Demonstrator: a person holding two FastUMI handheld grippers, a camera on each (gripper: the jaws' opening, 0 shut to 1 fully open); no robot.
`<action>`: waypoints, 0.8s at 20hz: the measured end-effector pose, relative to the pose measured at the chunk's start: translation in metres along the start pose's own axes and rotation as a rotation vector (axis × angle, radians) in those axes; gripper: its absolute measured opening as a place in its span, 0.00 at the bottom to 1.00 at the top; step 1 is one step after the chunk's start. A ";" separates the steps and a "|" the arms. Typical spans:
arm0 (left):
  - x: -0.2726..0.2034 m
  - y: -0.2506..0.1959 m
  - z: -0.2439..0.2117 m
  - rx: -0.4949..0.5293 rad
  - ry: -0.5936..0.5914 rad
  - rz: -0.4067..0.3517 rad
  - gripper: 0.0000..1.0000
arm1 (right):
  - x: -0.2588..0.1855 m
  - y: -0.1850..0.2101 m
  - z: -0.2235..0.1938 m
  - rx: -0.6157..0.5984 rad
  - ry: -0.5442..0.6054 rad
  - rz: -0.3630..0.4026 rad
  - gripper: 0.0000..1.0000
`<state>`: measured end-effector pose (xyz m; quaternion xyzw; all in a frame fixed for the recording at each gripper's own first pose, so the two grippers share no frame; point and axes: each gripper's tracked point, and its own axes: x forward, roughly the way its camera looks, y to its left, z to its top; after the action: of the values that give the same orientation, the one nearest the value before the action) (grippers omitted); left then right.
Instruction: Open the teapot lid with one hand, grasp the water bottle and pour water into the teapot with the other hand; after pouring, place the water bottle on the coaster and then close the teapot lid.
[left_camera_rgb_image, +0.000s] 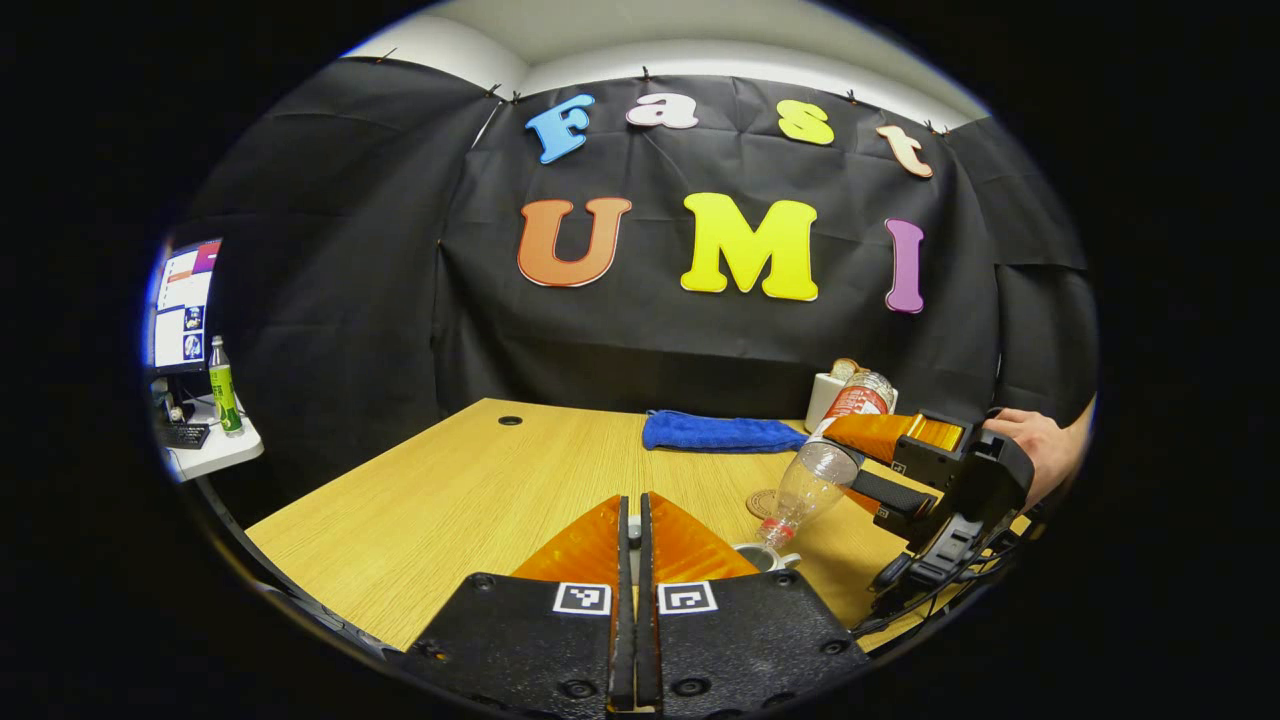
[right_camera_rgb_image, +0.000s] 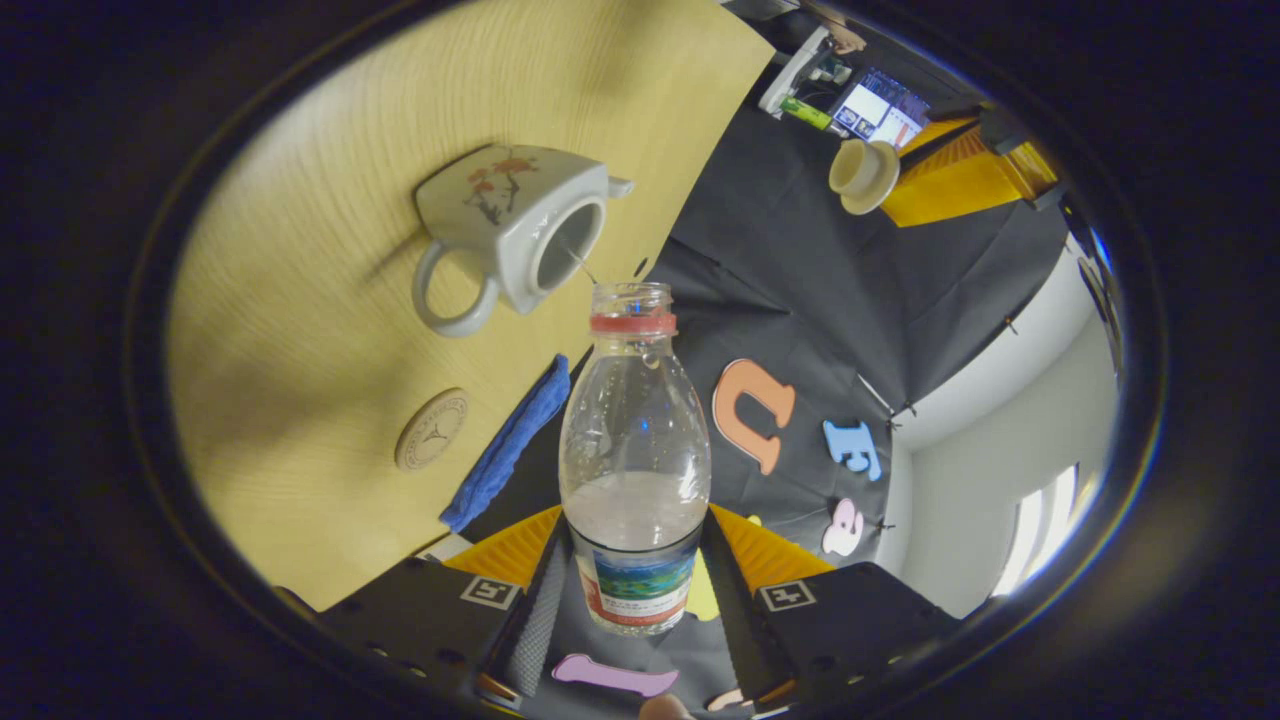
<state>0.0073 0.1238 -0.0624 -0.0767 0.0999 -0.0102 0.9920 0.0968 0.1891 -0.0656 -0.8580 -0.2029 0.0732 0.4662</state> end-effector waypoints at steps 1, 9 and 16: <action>-0.002 0.000 0.000 -0.001 -0.002 0.001 0.03 | 0.000 -0.002 0.000 -0.005 0.000 -0.002 0.71; -0.003 0.003 0.003 -0.004 -0.009 0.007 0.03 | 0.000 0.005 0.000 0.079 0.016 0.031 0.71; -0.003 0.002 0.006 -0.016 -0.027 0.015 0.03 | -0.011 0.037 0.003 0.541 0.081 0.223 0.72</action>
<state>0.0054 0.1271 -0.0559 -0.0841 0.0872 -0.0008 0.9926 0.0965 0.1687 -0.0984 -0.7217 -0.0618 0.1411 0.6748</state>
